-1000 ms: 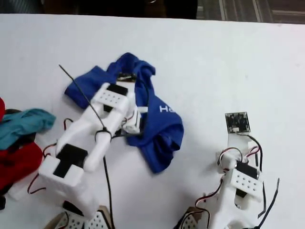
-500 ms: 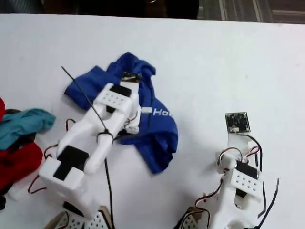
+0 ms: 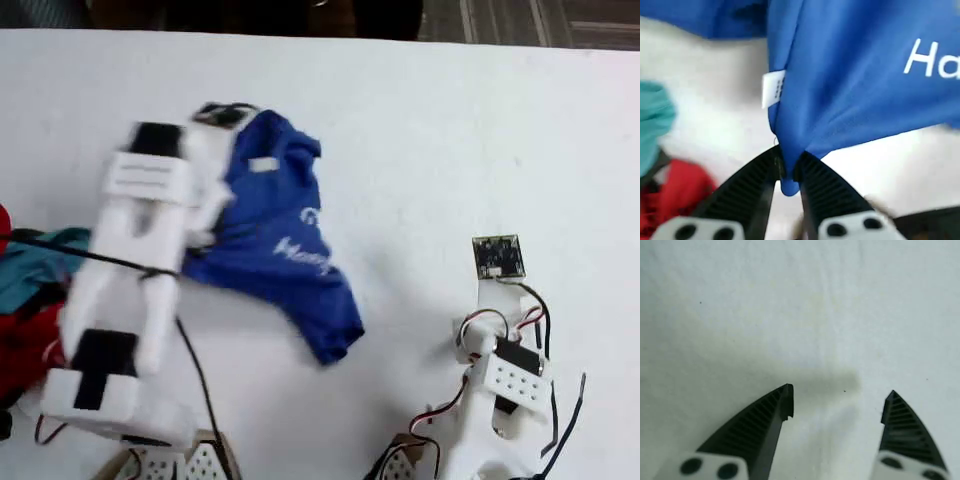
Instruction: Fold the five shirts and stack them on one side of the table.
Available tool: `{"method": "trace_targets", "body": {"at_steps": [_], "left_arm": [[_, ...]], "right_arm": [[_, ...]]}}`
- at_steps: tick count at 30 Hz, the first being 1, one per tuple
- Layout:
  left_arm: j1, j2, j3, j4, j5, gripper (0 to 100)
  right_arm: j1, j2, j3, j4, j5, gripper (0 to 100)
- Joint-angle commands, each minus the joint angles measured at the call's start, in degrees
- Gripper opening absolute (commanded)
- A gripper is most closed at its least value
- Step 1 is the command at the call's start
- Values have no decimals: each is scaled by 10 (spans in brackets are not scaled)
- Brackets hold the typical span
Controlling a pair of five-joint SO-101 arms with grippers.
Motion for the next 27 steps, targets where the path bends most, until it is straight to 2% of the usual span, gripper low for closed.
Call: {"method": "trace_targets", "body": {"at_steps": [1, 3, 5, 7, 10, 15, 20, 27], "left_arm": [[-132, -33, 15, 11, -122, 24], [-197, -33, 29, 11, -127, 24], [-248, -31, 35, 11, -142, 24], [-282, -31, 37, 11, -197, 24], [-316, -31, 36, 11, -260, 24], [-328, -30, 38, 11, -273, 24], [-328, -30, 38, 11, -272, 24], [-329, -33, 38, 13, -272, 24]], "right_arm": [[-23, -8, -32, -1, 0, 286], [-58, -8, -82, 41, -1, 286], [-108, -7, -157, 94, -33, 286], [-158, 2, -246, 145, -73, 286], [-262, 64, -385, 199, -118, 288], [-400, 275, -600, 211, -191, 289], [-466, 519, -830, 214, -242, 289], [-493, 783, -1094, 215, -244, 288]]}}
